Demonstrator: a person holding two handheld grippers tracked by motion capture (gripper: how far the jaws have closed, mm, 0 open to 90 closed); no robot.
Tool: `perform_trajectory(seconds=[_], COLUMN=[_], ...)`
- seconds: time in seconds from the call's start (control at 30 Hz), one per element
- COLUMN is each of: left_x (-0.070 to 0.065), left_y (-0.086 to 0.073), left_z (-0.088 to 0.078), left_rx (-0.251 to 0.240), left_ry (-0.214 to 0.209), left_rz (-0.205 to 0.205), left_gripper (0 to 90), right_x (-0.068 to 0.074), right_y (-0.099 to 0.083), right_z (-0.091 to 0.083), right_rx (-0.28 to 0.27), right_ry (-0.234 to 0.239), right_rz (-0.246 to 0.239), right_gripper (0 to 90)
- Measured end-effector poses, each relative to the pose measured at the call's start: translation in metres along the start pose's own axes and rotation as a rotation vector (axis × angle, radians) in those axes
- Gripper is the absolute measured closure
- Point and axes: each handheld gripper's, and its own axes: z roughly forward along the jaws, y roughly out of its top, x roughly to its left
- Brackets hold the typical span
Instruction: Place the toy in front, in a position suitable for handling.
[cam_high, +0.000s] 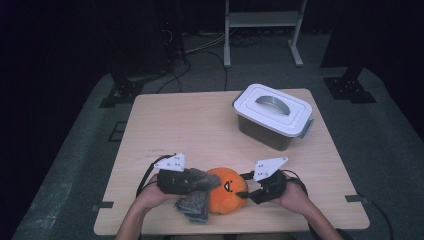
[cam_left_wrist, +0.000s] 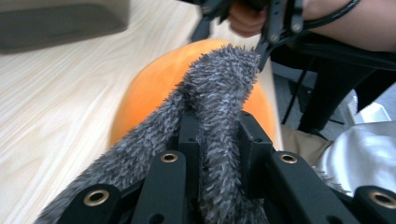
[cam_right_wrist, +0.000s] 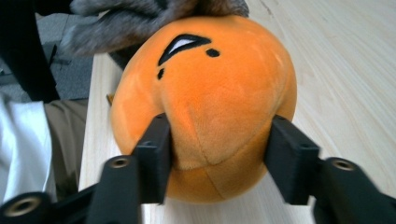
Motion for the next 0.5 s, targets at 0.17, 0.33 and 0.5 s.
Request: perform_trajectory(seconds=[0.17,0.33,0.5], left_x=[-0.0005,0.0003,0.0055], left_y=[-0.0031,-0.0043,-0.0078], left_z=[0.002,0.0012,-0.0046], left_rx=[0.033,0.044,0.049], left_ry=[-0.032,-0.035,0.006], left_rz=[-0.009,-0.004,-0.027], left_gripper=[74.6,74.6,74.7], right_x=[-0.0056,-0.0026,-0.0012], right_y=[-0.0011,0.0002,-0.0015], right_z=[-0.0013,0.0059,0.0019], right_rx=[0.005,0.0,0.001], right_ry=[0.06,0.057,0.047], right_rz=[0.108,0.116,0.065], right_gripper=[27.1,32.6,45.0])
